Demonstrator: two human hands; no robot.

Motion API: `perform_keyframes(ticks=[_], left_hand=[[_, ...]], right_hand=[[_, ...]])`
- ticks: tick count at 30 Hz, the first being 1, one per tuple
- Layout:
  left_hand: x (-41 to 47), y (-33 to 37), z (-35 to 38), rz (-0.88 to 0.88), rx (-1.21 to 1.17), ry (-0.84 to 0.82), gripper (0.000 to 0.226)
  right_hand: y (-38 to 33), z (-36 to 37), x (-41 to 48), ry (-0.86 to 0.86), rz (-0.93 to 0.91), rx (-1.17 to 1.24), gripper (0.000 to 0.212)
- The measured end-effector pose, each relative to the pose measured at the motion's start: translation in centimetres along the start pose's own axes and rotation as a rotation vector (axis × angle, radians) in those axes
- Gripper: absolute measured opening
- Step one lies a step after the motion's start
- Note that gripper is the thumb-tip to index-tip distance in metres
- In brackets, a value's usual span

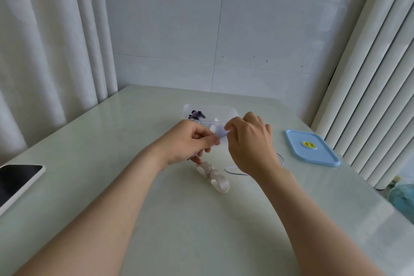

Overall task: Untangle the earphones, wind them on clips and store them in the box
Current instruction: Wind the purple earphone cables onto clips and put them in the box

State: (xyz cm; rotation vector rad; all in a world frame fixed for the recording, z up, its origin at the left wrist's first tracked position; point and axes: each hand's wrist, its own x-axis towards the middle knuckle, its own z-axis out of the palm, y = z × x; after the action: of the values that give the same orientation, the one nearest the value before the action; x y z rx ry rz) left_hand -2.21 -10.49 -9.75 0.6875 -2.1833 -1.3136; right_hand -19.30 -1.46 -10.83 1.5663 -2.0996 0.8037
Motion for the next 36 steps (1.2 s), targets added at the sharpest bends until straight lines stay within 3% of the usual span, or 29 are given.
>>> perform_keyframes(ticks=[3,6,8,11,13,17,19,21,23,25,28,32,36], left_hand=[[-0.2,0.3,0.0,-0.037,-0.046,-0.054,0.024],[-0.2,0.4,0.0,-0.016,-0.005,-0.017,0.026],[-0.2,0.5,0.3,-0.012,0.039,0.027,0.026],[-0.1,0.7,0.8,0.001,0.067,0.046,0.030],[0.0,0.9,0.9,0.011,0.008,0.043,0.030],[0.1,1.3,0.8,0.019,-0.181,0.039,0.020],[0.0,1.4,1.0,-0.004,-0.221,0.028,0.015],[-0.1,1.2,1.2,-0.019,-0.070,0.034,0.014],[-0.3,0.9,1.1,-0.020,0.298,-0.023,0.014],[-0.7,0.8,0.7,-0.064,0.499,-0.167,0.022],[-0.9,0.6,0.5,-0.110,0.535,-0.289,0.030],[-0.7,0.1,0.4,-0.101,0.516,-0.235,0.015],[-0.1,0.0,0.1,-0.072,0.340,-0.134,0.017]], right_hand=[[-0.4,-0.8,-0.1,-0.029,0.074,-0.165,0.034],[-0.6,-1.1,-0.1,-0.076,0.043,-0.200,0.027],[-0.5,-0.8,-0.2,-0.011,-0.087,0.016,0.016],[-1.7,-0.8,-0.4,-0.011,-0.122,0.440,0.063],[-2.8,-0.8,-0.7,-0.054,-0.084,0.556,0.070],[-2.6,-0.1,-0.7,-0.054,-0.183,0.521,0.057],[-1.9,-0.1,-0.4,-0.112,-0.141,0.450,0.051],[-1.3,-0.2,-0.1,-0.156,-0.027,0.317,0.042],[-0.8,-0.8,0.0,-0.115,0.073,0.242,0.038],[-0.3,-1.3,0.2,-0.049,0.135,0.286,0.038],[0.0,-1.5,0.5,-0.002,0.194,0.455,0.034],[0.0,-2.1,0.8,-0.149,0.359,0.857,0.023],[-0.1,-1.9,0.5,-0.244,0.324,0.824,0.034]])
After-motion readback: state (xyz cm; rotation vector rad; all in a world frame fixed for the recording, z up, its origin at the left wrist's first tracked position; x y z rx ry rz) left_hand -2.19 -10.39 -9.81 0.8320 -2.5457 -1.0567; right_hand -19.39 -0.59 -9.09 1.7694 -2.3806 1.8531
